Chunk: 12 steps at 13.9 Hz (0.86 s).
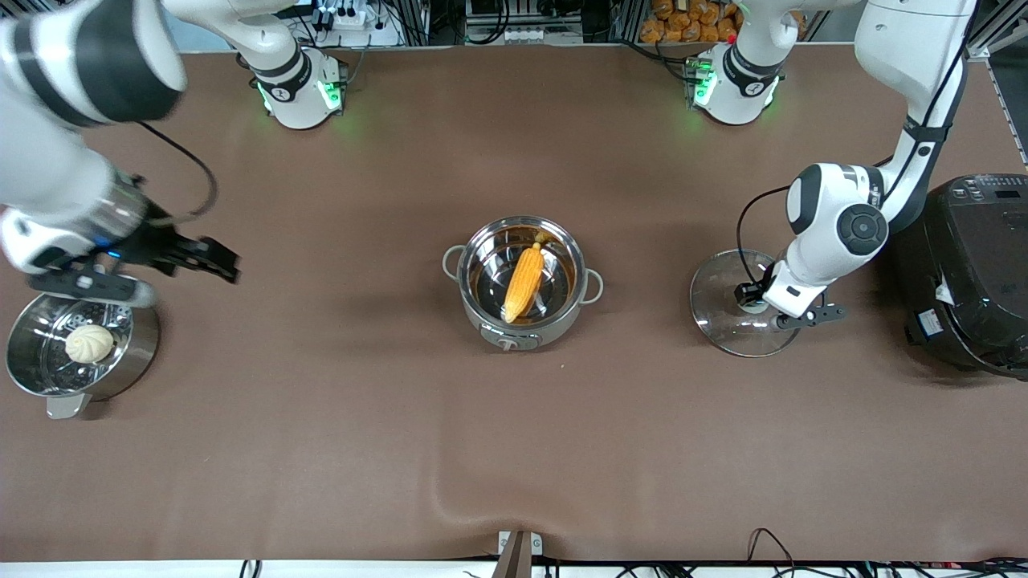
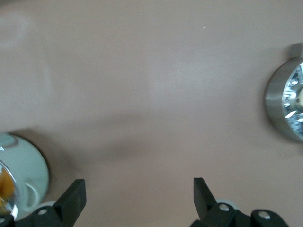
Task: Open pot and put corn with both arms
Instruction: 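Release the lid with the left gripper while the right gripper withdraws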
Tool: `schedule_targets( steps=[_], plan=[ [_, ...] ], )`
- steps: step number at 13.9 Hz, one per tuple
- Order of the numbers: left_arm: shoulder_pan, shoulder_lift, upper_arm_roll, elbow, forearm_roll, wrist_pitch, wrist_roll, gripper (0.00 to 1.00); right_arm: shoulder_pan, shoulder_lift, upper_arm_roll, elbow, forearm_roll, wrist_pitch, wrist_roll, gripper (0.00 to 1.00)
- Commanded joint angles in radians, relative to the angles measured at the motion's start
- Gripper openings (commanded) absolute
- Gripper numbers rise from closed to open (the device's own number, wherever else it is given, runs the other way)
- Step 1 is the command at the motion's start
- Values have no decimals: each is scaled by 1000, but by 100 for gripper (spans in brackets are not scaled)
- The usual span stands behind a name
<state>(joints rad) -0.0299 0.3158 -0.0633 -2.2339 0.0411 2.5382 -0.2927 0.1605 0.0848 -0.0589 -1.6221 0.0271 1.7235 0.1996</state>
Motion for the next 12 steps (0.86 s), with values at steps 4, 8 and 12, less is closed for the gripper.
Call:
schedule_targets(
  steps=[4, 8, 12],
  plan=[
    [31, -116, -6, 322, 3, -405, 24, 100, -157, -45, 22, 158, -15, -248, -195, 100],
    [33, -106, -9, 698, -13, -813, 43, 100, -176, -54, 24, 168, -15, -269, -235, 100],
    [33, -180, -15, 807, -39, -987, 72, 100, -176, -50, 24, 224, -12, -312, -243, 100]
  ],
)
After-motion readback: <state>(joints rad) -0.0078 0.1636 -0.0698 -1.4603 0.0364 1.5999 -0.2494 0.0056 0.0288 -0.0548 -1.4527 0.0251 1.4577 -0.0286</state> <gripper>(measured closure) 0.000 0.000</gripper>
